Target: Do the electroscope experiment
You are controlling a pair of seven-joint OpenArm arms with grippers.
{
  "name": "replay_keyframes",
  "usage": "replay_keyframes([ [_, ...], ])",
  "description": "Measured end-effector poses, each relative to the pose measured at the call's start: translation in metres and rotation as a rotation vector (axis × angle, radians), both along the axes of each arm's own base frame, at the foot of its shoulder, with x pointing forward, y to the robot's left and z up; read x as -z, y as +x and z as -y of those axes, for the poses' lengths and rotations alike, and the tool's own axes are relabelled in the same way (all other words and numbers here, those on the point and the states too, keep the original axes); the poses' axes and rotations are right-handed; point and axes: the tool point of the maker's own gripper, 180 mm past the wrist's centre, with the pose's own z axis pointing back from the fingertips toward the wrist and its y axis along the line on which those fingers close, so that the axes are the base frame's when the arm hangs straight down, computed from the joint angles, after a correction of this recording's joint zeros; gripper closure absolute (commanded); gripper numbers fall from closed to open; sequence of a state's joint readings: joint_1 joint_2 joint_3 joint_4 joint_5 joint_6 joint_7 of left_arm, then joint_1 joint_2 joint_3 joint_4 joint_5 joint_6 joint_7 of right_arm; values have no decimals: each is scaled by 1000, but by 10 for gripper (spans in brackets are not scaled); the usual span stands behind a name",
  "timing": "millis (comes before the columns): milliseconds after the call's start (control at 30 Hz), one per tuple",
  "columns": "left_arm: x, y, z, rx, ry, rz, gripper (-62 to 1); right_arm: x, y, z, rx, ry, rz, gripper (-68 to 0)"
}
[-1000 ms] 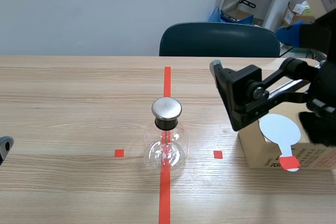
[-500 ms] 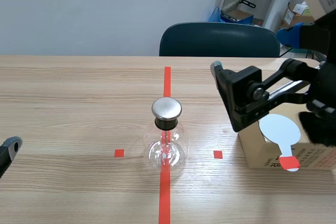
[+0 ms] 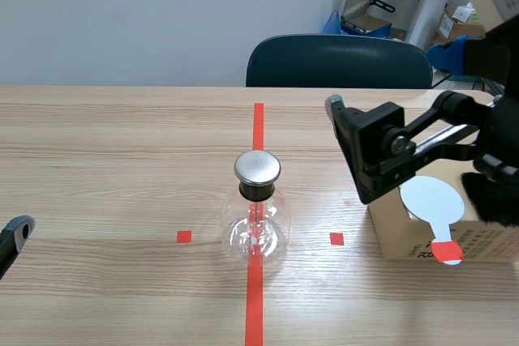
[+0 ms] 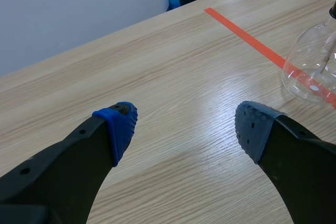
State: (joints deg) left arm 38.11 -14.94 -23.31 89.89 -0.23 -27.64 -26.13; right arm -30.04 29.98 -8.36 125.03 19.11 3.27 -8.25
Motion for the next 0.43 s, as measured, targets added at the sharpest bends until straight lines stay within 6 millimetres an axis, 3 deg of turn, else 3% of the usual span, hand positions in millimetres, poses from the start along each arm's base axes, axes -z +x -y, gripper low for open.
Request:
replay_keyframes([
  [433, 3, 0, -1, -3, 7, -16, -415, 0, 0, 0, 0, 0, 0, -679],
])
